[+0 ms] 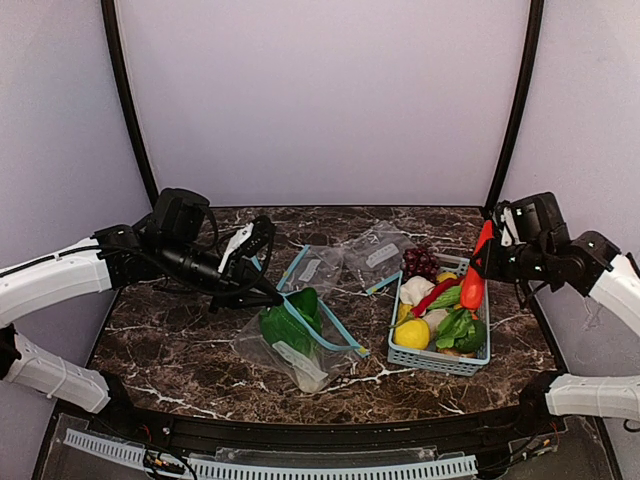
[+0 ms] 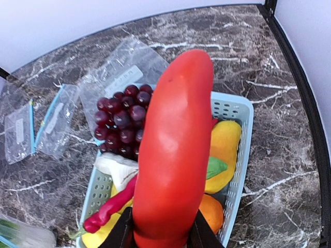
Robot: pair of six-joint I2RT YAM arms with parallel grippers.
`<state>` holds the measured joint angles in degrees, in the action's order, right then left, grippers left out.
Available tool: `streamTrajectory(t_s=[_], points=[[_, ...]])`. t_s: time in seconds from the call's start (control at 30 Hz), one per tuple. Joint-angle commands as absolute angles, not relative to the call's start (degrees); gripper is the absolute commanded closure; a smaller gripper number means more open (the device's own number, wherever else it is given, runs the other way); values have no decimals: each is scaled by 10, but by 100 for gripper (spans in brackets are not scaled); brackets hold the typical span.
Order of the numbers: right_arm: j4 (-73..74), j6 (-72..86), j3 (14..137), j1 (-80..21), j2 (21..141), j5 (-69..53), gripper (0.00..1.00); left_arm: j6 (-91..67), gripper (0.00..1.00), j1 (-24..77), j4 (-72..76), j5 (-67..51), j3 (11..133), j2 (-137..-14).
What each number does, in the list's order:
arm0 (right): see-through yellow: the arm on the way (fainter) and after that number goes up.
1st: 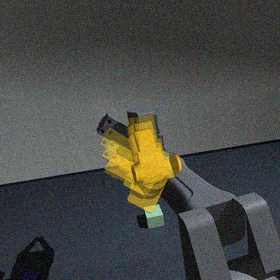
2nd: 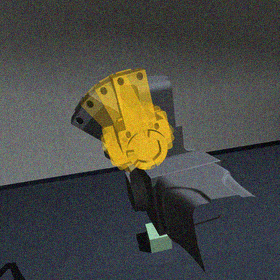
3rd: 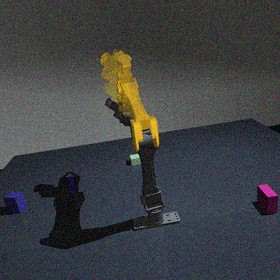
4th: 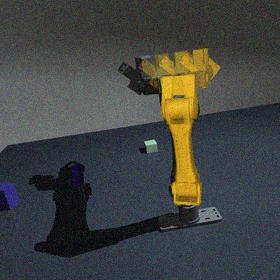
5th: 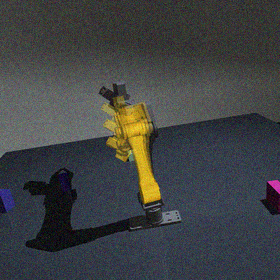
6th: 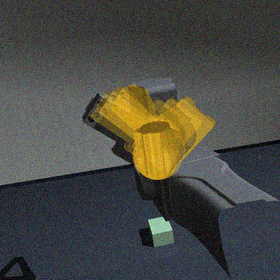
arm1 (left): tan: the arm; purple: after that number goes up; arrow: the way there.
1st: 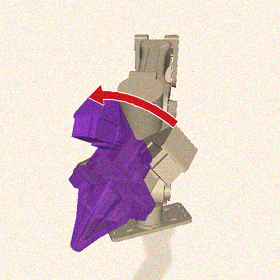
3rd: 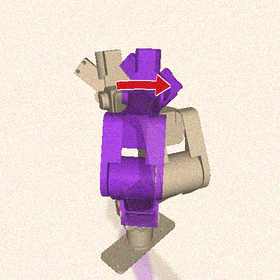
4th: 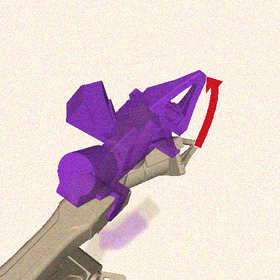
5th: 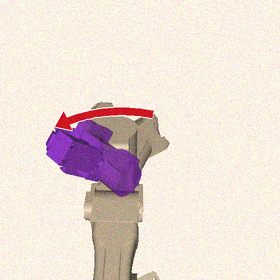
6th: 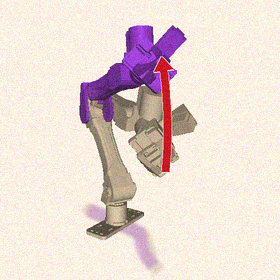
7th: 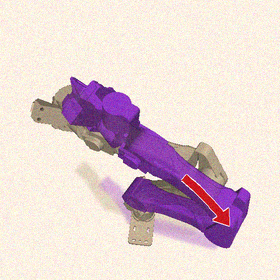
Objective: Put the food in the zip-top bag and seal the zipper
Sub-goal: Pick up the fake vegetable from the bin, then place the fake vegetable in the zipper food storage bag.
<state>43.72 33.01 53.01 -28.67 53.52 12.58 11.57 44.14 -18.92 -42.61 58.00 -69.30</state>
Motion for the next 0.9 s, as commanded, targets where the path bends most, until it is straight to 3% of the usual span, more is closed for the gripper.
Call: streamTrajectory(t_s=[0.0, 0.27, 0.5, 0.87], points=[[397, 263, 549, -285, 495, 100, 87, 115, 99, 438, -176, -440, 572, -690], [228, 222, 519, -354, 482, 21, 87, 114, 99, 438, -175, -443, 573, -690], [2, 175, 463, -525, 509, 87, 89, 116, 99, 438, -178, -447, 574, -692], [-226, 93, 447, -629, 613, 100, 93, 115, 99, 438, -178, -451, 576, -695]])
